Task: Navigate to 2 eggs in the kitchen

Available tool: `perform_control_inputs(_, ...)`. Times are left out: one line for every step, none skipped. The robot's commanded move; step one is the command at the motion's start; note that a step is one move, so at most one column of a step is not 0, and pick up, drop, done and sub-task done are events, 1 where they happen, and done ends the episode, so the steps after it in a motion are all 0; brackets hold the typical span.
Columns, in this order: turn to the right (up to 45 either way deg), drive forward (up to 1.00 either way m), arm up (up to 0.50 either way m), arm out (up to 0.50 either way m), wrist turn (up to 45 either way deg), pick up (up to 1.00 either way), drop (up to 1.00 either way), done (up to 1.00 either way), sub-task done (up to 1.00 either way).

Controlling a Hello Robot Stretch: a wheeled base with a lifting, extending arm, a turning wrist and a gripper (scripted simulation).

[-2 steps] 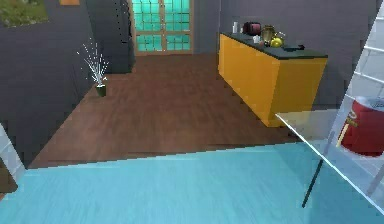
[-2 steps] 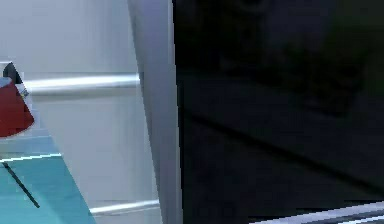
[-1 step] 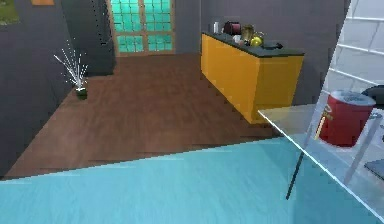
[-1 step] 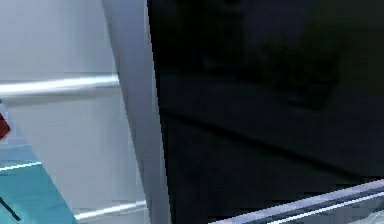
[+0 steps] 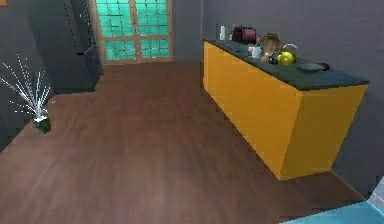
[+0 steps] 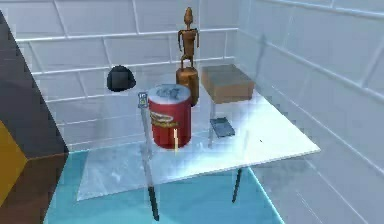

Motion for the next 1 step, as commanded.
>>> perform_control_inputs(0.0,1.0,0.0,0.0,0.0,0.0,0.0,0.0,0.0)
